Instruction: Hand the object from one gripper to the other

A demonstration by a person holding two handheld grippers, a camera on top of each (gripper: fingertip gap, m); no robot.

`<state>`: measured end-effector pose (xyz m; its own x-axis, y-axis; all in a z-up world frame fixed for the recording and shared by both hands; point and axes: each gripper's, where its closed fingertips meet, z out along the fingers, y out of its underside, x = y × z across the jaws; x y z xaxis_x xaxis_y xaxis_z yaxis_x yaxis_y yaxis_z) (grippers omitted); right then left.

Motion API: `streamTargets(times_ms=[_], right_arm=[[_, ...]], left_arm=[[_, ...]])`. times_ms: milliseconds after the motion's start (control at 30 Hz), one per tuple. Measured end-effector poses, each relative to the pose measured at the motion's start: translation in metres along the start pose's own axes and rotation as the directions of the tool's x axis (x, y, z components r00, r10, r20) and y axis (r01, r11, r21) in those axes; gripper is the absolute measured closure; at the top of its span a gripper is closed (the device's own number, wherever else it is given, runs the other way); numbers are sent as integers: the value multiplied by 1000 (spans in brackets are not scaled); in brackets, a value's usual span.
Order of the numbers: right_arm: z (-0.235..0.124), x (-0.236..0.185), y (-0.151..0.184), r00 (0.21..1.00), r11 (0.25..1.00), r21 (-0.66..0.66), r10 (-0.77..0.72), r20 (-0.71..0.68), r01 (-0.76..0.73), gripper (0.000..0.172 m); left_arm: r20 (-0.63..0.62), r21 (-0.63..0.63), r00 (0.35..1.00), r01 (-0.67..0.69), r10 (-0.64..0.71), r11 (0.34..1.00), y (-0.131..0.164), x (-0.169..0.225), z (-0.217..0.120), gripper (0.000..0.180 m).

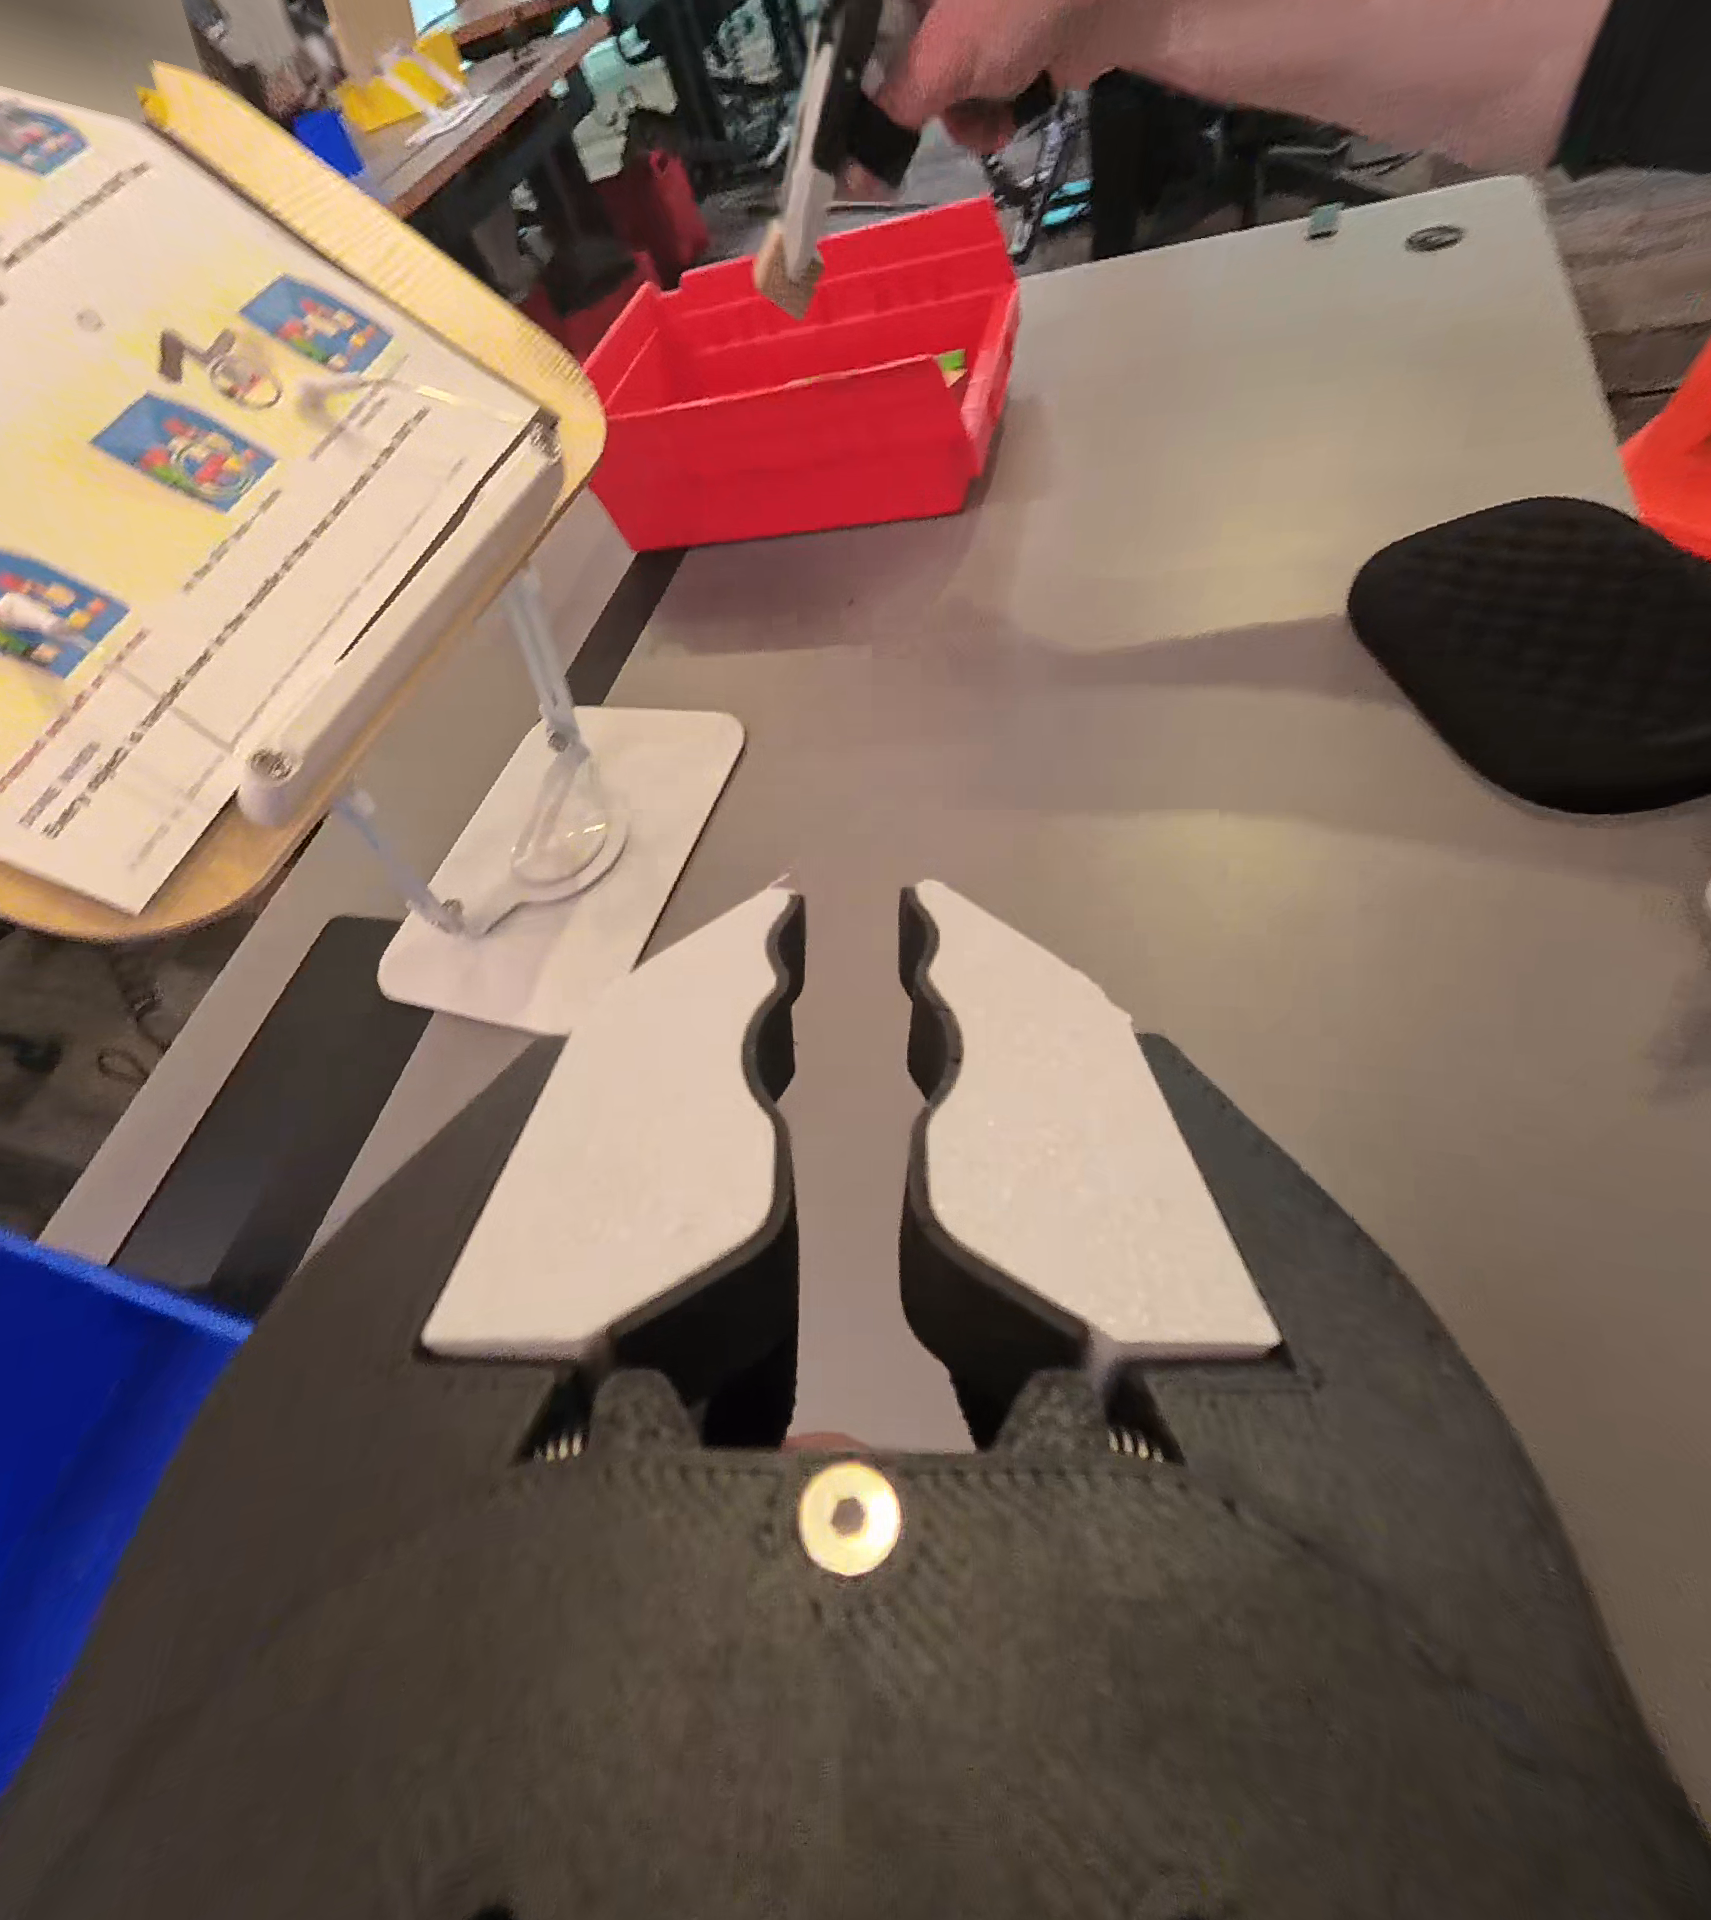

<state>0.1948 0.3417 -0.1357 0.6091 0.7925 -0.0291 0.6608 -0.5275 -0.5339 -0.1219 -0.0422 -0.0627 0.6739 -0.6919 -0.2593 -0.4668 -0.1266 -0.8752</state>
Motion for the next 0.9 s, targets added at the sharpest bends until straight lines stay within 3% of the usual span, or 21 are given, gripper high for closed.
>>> streamTargets(times_ms=[133,267,433,700,900], right_arm=[[53,24,19,997,976,-207,72,17,-67,141],[83,44,36,996,927,-365,69,-58,-85,141],[100,56,39,994,888,-447,76,-77,-103,141],[108,64,35,993,870,-483,58,-104,-102,141],[96,59,21,992,919,-376,88,-93,-116,116]], left_arm=[[69,-54,998,13,-9,998,14,-11,-2,163],[89,-96,996,22,-13,995,25,-15,0,162],[93,-129,995,32,-20,991,36,-16,5,160],[128,-179,992,29,-6,983,48,-24,6,155],[253,-211,967,76,-20,975,57,-52,-20,148]])
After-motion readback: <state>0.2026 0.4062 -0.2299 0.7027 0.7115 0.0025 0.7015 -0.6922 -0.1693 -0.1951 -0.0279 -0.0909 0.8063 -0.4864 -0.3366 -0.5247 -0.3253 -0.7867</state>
